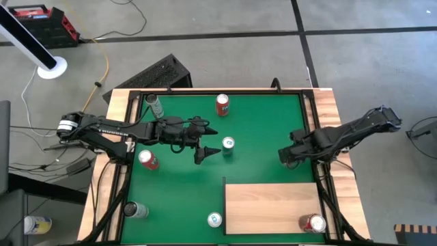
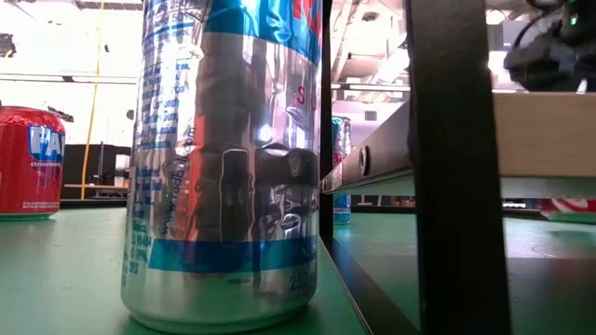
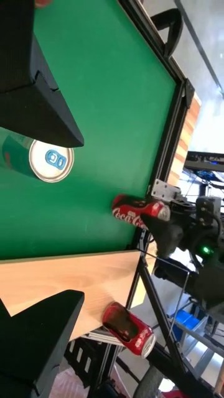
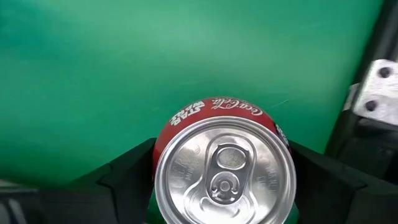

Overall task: Place canned beverage on shelf
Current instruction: Put the red white soda can on the shelf aligned with the other red white soda

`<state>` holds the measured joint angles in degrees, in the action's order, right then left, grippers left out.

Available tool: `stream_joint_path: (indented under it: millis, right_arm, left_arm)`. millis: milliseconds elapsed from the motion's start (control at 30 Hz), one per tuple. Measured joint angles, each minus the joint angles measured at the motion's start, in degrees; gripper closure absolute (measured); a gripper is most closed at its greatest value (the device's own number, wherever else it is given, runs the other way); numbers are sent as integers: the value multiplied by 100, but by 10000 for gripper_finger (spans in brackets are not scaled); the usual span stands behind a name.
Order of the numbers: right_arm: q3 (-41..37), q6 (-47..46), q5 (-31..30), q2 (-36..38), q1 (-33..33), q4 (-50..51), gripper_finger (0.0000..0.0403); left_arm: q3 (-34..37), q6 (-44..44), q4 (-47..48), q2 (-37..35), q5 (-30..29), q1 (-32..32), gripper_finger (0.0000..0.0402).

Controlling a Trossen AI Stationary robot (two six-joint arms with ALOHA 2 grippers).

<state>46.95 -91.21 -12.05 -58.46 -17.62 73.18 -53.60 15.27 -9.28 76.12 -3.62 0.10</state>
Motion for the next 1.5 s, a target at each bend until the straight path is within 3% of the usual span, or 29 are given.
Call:
stream_joint_path:
  millis: [333, 633, 933, 1500]
  right_arm:
    - [1418, 342, 205, -92, -673, 205, 72]
    - [2367, 1, 693, -851, -2375, 308, 72]
    - [2434, -850, 472, -1571, -3651, 668, 68]
    - [2296, -1099, 150, -2223, -4537, 712, 68]
  left_arm:
    - [0, -262, -1, 0, 0, 0, 22]
    - [-2, -262, 181, -2, 2, 0, 22]
    - [-2, -564, 166, -2, -21, 14, 22]
    - [-2, -245, 145, -2, -22, 221, 22]
